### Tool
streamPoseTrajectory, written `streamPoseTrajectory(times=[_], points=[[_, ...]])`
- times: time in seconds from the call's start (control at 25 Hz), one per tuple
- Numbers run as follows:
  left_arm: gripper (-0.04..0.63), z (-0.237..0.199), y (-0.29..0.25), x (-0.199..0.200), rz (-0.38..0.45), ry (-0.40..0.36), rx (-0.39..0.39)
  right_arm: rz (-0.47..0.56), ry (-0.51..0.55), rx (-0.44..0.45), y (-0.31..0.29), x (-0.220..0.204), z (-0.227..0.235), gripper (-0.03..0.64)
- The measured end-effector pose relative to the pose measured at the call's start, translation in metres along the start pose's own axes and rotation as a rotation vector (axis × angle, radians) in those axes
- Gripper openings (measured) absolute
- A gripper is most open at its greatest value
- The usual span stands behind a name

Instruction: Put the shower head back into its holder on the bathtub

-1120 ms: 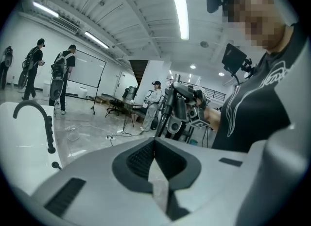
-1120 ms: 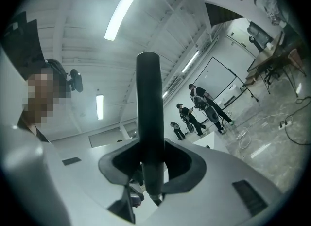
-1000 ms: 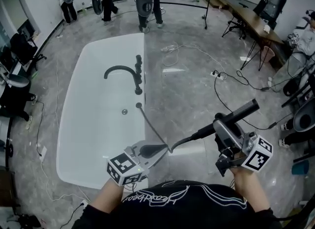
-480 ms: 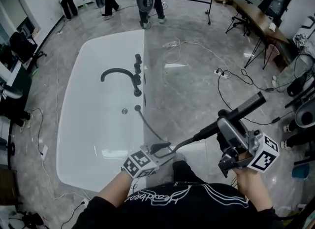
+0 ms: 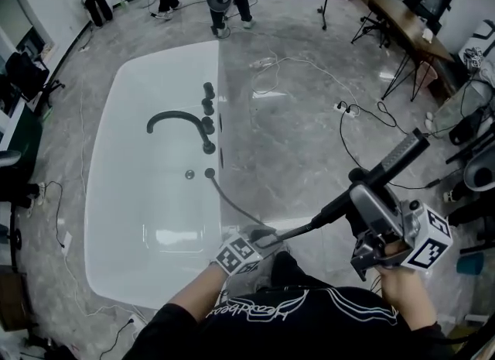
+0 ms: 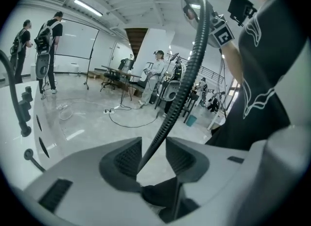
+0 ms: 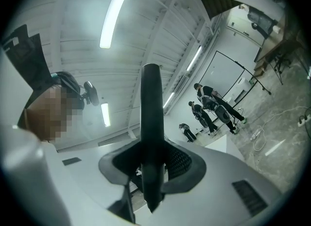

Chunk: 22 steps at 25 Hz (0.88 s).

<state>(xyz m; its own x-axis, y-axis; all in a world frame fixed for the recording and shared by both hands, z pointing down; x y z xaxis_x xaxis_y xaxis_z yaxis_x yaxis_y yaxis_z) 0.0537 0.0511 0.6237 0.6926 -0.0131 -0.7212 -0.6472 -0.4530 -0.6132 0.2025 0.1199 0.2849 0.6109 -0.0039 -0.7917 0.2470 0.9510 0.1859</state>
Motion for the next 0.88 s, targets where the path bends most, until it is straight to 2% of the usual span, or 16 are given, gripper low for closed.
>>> streamPoseTrajectory(times=[0.16,0.36,0.52,0.72,0.88], points=[[0.146,0.001,-0.015,0.007,0.016,-0.013,-0.022,-0.003,0.01,-0.02,0.005,0.008,0.003,0.133],[0.103,0.005,-0.028,0.011,0.015,-0.043,-0.038,0.0,0.016,-0.023,0.004,0.016,0.003,0.133],[0.069,0.006,-0.021,0.007,0.011,-0.038,-0.041,-0.007,0.037,-0.05,0.005,0.017,0.007,0.133],[0.061,0.004,0.003,-0.007,0.009,0.01,-0.031,-0.01,0.066,-0.09,0.01,0.02,0.017,0.132],[0.061,0.002,0.033,-0.027,0.014,0.071,0.016,-0.058,0.123,-0.182,0.017,0.015,0.032,0.132]])
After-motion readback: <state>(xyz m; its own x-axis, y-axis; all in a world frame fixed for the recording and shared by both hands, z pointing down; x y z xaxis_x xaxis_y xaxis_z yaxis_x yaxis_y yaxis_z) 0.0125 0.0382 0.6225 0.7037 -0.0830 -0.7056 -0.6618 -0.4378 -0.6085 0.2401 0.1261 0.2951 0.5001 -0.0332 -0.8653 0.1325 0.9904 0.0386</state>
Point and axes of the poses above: the fingertips, and each gripper's own axes: y backward along the fingers, z to its right, x out of its top, the point moved 5 cm from there along y, backward along the fingers, and after that the axes turned 5 degrees about -z, right-handed, at the moved point
